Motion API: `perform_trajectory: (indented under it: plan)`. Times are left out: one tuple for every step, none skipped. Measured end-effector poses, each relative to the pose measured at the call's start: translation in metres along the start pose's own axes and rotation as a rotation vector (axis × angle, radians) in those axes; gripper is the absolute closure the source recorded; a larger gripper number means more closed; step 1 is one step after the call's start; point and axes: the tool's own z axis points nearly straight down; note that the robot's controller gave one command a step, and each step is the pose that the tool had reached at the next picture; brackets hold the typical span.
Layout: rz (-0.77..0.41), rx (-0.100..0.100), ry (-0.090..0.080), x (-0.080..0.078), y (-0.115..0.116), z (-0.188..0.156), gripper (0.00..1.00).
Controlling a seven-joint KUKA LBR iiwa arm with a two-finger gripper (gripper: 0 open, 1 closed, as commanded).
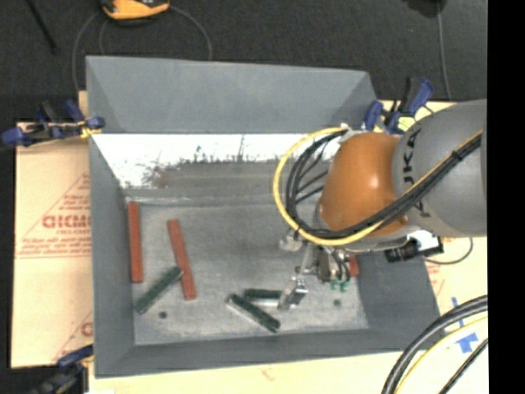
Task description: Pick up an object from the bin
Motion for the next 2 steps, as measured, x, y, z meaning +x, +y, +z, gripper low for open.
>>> perform_trajectory:
  plan:
    - [0.009,-0.001,-0.016,-0.005,0.0083,0.0607,0.0]
    - [0.004,0.0,0.0,-0.0018,0.0084,0.0591,1.0]
